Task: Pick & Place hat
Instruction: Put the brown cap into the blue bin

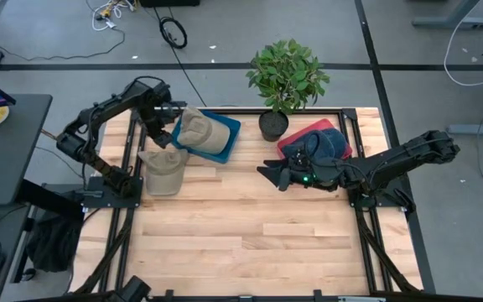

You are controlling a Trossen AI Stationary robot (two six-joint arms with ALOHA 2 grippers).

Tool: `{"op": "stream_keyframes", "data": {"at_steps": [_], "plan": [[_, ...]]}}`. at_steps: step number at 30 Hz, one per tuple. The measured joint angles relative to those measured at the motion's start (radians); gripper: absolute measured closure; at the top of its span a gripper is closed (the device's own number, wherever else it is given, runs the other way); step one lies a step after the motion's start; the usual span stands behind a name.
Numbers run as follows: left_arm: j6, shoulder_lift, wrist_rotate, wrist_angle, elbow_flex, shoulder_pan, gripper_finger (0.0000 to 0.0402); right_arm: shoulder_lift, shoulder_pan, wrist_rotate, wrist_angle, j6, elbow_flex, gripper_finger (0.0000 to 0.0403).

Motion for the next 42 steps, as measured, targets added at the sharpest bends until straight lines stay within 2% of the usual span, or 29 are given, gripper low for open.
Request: {"op": "stream_keyframes", "data": {"at_steps": [8,14,25,28,35,42], "plan": [[-0.007,0.001,-0.032,0.044,-0.122,0.063,0.0214,0.000,0.000,0.001,0.000,-0.016,0.000,0.0037],[-0.009,0.001,-0.034,0.128,-0.164,0.061,0.0203,0.000,-0.001,0.003,0.000,-0.019,0.000,0.0037],[0.016,0.000,-0.027,0.158,-0.192,0.062,0.0198,0.000,-0.001,0.003,0.001,0.004,0.000,0.0037],[-0.059,0.000,0.003,0.171,-0.200,0.064,0.0197,0.000,-0.001,0.003,0.001,0.008,0.000,0.0037],[-0.277,0.000,0.002,0.196,-0.206,0.058,0.0197,0.000,-0.001,0.003,0.001,0.004,0.000,0.0037],[-0.276,0.000,-0.005,0.142,-0.205,0.056,0.0197,0.000,-0.001,0.004,0.001,0.001,0.000,0.0037]]}}
